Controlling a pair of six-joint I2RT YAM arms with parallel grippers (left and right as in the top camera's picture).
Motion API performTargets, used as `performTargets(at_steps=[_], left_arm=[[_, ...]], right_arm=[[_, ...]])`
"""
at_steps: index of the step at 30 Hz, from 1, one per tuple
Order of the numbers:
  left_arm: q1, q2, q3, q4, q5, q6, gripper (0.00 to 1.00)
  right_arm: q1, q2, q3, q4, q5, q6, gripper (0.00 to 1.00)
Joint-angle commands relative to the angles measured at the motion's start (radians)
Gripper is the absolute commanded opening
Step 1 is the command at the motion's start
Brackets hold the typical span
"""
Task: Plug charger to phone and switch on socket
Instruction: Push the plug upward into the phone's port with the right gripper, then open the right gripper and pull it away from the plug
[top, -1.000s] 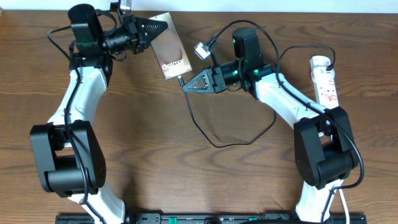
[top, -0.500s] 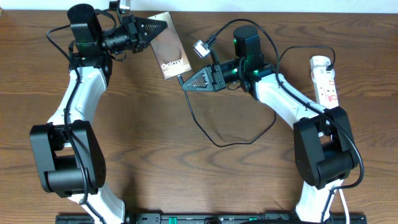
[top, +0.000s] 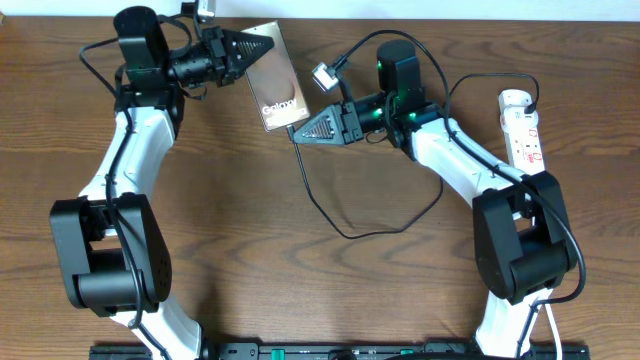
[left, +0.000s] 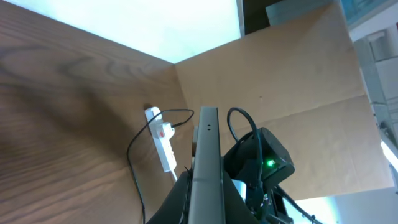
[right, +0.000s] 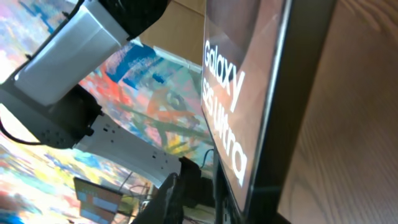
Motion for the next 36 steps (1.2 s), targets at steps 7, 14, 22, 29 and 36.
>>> performTargets(at_steps=[7, 14, 22, 29, 36], left_arm=[[-0.013, 0.000, 0.008, -0.080, 0.083, 0.076, 0.07], [-0.011, 0.000, 0.008, -0.080, 0.117, 0.057, 0.07], [-0.015, 0.000, -0.006, -0.085, 0.134, 0.061, 0.07], [-0.063, 0.012, -0.038, -0.258, 0.149, 0.225, 0.07], [-0.127, 0.110, -0.038, -0.330, 0.017, 0.272, 0.07]], right_arm=[[-0.024, -0.031, 0.010, -0.033, -0.029, -0.056, 0.34], [-0.048, -0.031, 0.010, -0.347, 0.225, -0.357, 0.64], [-0.134, -0.036, 0.010, -0.563, 0.398, -0.518, 0.68], [-0.227, -0.075, 0.011, -0.633, 0.484, -0.512, 0.69], [-0.241, -0.079, 0.011, -0.749, 0.652, -0.539, 0.69]])
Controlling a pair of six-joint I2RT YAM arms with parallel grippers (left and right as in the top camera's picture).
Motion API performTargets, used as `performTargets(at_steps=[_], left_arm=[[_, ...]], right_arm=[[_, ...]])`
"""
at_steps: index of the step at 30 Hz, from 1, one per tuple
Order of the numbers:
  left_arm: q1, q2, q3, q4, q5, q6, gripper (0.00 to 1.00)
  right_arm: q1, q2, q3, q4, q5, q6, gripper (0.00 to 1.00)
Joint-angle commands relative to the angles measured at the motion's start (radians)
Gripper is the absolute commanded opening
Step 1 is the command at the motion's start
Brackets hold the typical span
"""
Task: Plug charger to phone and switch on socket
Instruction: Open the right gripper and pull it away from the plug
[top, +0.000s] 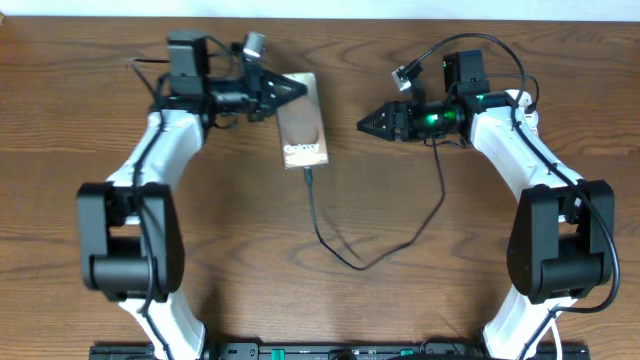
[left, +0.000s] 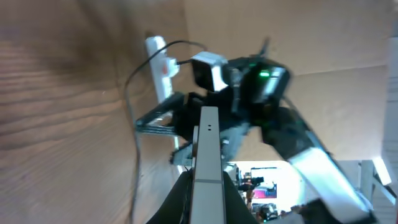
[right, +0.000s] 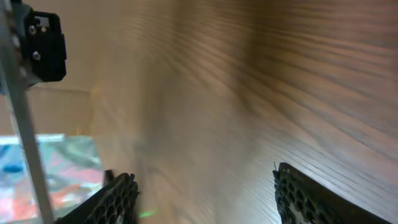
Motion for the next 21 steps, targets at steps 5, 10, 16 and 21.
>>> performTargets(at_steps=[5, 10, 16, 21], left_arm=[[-0.037, 0.106, 0.002, -0.016, -0.068, 0.098, 0.07], [-0.054, 0.153, 0.002, -0.132, -0.169, 0.196, 0.07], [-0.083, 0.155, 0.002, -0.303, -0.378, 0.346, 0.07], [-0.093, 0.155, 0.002, -0.338, -0.479, 0.352, 0.07]], right_arm=[[0.025, -0.023, 0.005, -0.056, 0.143, -0.056, 0.70], [0.031, -0.023, 0.005, -0.067, 0.186, -0.056, 0.70], [0.043, -0.023, 0.005, -0.063, 0.218, -0.056, 0.70], [0.082, -0.023, 0.005, -0.062, 0.287, -0.054, 0.70]])
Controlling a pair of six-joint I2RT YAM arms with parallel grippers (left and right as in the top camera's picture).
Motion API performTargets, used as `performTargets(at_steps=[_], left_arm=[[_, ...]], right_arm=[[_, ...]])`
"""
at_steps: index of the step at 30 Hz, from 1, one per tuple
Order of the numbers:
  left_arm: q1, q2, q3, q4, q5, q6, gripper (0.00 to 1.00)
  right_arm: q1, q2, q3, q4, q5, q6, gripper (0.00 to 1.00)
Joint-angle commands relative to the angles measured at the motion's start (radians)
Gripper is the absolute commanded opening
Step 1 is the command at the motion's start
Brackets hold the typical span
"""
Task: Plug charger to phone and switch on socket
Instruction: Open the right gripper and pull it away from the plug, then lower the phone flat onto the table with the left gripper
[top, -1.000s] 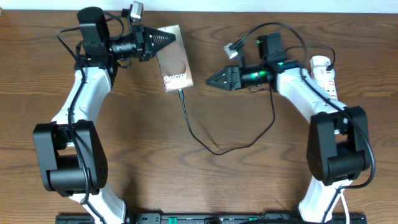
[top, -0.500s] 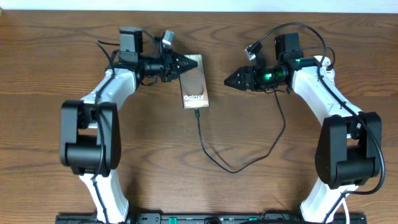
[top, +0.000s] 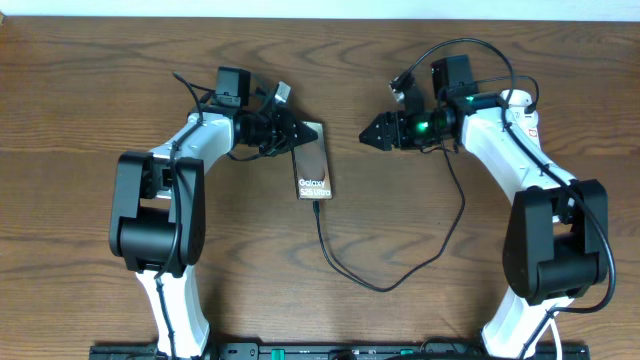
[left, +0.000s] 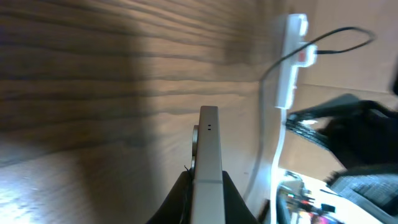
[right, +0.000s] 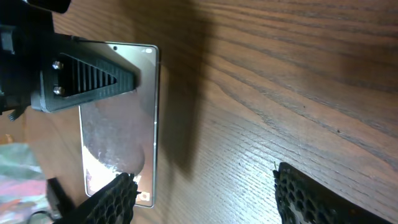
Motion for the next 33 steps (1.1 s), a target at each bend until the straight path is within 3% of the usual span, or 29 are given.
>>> performTargets(at_steps=[1, 14, 33], left_arm=[[-0.006, 0.004, 0.005, -0.024, -0.111, 0.042, 0.07], [-0.040, 0.007, 0.005, -0.029, -0.184, 0.042, 0.07], [-0.040, 0.007, 0.005, -0.075, -0.263, 0.039, 0.07]], right_arm=[[0.040, -0.023, 0.005, 0.001, 0.077, -0.010, 0.70], [0.083, -0.023, 0.005, 0.017, 0.235, 0.060, 0.72], [0.083, -0.023, 0.005, 0.019, 0.263, 0.060, 0.72]])
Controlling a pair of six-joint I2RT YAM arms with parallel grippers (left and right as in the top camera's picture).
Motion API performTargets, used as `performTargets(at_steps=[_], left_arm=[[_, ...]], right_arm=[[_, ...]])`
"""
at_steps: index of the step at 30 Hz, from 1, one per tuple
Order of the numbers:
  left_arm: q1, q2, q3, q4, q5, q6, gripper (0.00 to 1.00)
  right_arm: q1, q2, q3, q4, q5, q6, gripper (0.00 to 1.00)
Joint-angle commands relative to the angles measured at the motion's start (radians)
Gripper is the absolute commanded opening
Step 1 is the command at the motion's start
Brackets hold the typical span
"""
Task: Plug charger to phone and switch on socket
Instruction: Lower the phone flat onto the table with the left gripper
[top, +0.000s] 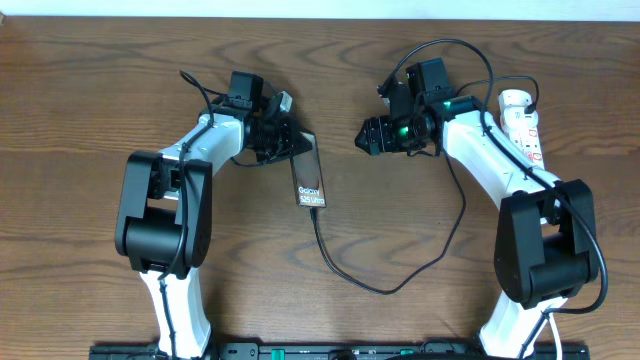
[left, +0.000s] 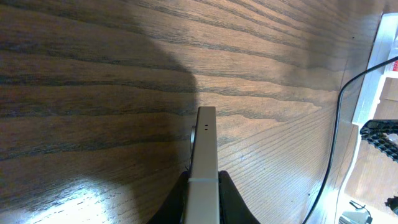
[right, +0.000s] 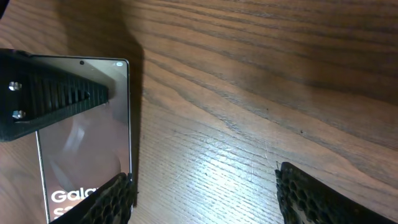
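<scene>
The phone (top: 308, 180) shows its lit screen in the overhead view, low over the wooden table left of centre and slightly tilted. My left gripper (top: 291, 143) is shut on its upper end. The left wrist view shows the phone (left: 204, 149) edge-on between the fingers. The black charger cable (top: 322, 235) is plugged into its lower end and loops round to the white power strip (top: 521, 122) at the right edge. My right gripper (top: 364, 137) stands open and empty to the right of the phone (right: 81, 143), with bare wood between its fingers (right: 115, 199).
The cable's loop (top: 385, 288) lies across the table's middle and climbs under my right arm. The power strip (left: 373, 68) and the cable (left: 339, 118) show in the left wrist view at the right. The table's back edge (top: 320, 16) runs close behind both grippers.
The phone, still in my left gripper, has shifted slightly towards the front and tilted more. My open right gripper has moved a little to the left, closer to the phone.
My left gripper held the phone raised at the back while my right gripper was at its lower end with the cable. Then the cable hung from the phone and my right gripper stood open to the right. The phone has since come lower, towards the table's middle.
</scene>
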Motion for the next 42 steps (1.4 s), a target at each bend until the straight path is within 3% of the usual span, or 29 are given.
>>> performTargets(at_steps=[1, 6, 13, 37, 42], left_arm=[[0.002, 0.007, 0.005, -0.002, -0.020, 0.006, 0.07], [0.002, 0.007, 0.005, -0.002, -0.020, 0.006, 0.08], [0.002, 0.007, 0.005, -0.002, -0.021, 0.006, 0.34], [0.002, 0.007, 0.005, -0.111, -0.415, 0.010, 0.35], [0.002, 0.007, 0.005, -0.113, -0.433, 0.010, 0.35]], right_arm=[[0.004, -0.023, 0.005, 0.003, 0.009, 0.011, 0.72], [0.004, -0.023, 0.005, 0.005, 0.011, 0.011, 0.72], [0.004, -0.023, 0.005, 0.007, 0.011, 0.026, 0.72], [0.004, -0.023, 0.005, -0.013, 0.018, 0.026, 0.71], [0.004, -0.023, 0.005, -0.018, 0.018, 0.026, 0.71]])
